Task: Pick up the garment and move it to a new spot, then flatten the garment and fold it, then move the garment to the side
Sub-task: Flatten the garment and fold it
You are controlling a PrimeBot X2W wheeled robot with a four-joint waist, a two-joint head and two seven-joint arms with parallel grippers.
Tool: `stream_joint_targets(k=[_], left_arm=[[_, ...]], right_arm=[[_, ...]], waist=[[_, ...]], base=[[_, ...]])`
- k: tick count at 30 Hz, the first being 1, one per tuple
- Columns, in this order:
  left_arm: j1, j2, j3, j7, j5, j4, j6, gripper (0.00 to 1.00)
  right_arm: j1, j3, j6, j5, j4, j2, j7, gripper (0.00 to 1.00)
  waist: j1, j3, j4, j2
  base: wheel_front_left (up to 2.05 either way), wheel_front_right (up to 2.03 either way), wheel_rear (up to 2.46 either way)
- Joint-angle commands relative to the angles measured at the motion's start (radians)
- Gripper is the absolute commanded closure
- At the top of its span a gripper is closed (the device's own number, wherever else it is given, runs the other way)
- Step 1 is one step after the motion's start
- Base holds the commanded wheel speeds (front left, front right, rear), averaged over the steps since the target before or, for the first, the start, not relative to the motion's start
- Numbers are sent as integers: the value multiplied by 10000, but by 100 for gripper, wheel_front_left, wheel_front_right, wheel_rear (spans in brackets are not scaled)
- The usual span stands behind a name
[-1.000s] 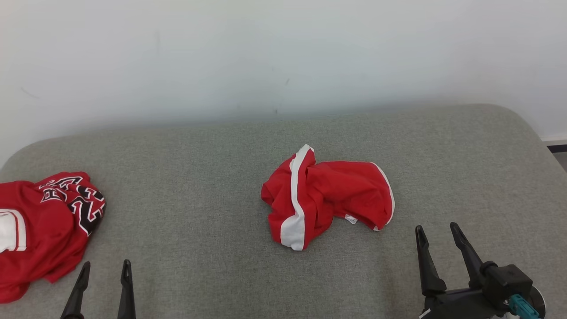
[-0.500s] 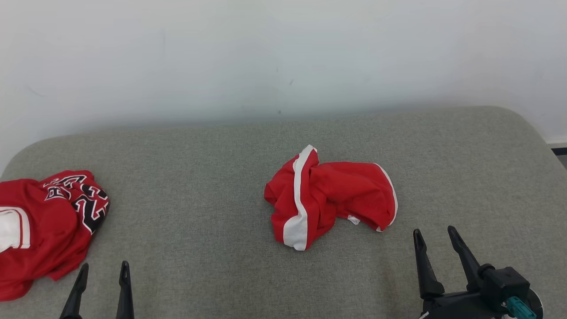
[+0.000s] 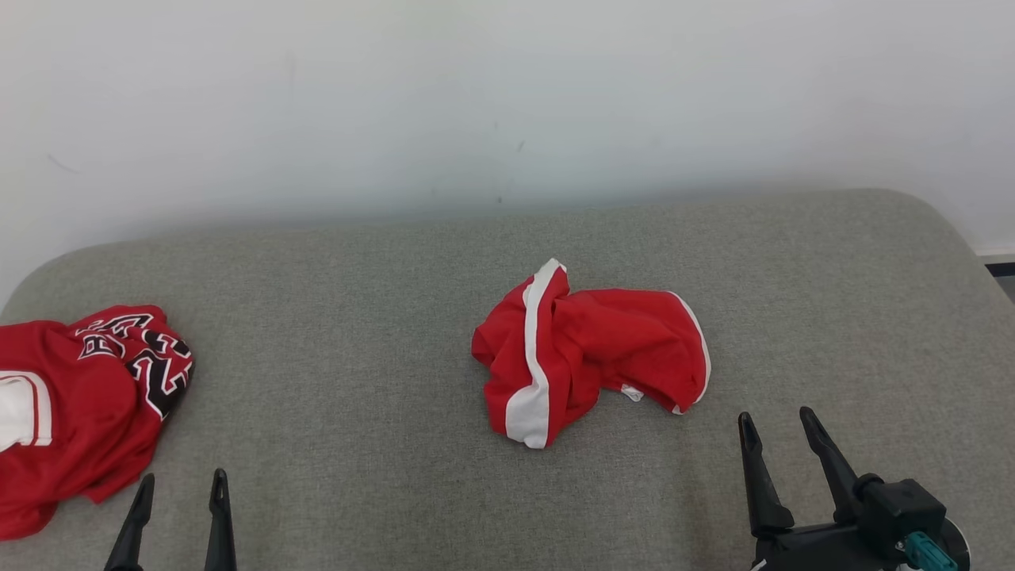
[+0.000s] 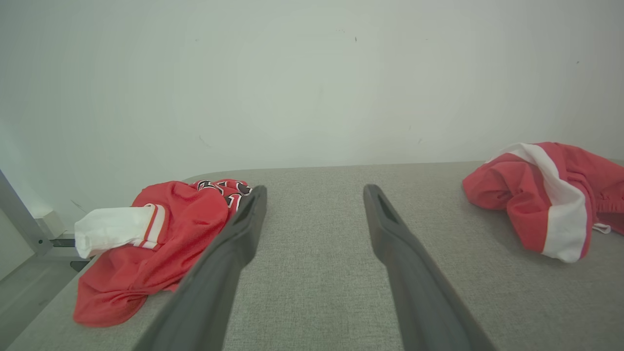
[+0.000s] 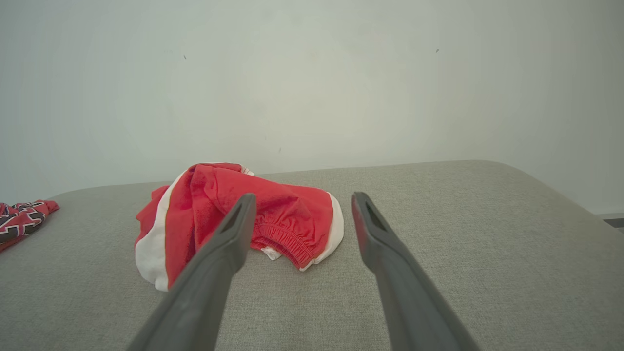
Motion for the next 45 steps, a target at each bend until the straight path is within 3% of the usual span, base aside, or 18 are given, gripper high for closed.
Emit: stream_joint_targets(k=[1, 17, 34, 45], left_arm=[[99, -5, 32, -34, 75, 11, 1, 0], [-179, -202, 0, -34, -63, 114, 29, 0], [-2724, -853, -2352, 12, 327, 2215, -777, 0], [-4156, -1115, -3852, 5, 374, 4043, -939, 0]], right_arm=[[39, 17, -22, 113, 13, -11, -58, 0], [-76, 171, -22, 151, 66, -11, -72, 0], [-496, 379, -22, 357, 402, -11, -312, 0], [-926, 608, -22, 660, 764, -9, -639, 0]], waist=[[0, 1, -12, 0], [0, 82, -246, 0], [0, 992, -1640, 0], [0, 1755, -2321, 0]], base=[[0, 0, 0], [0, 0, 0], [0, 0, 0], [0, 0, 0]])
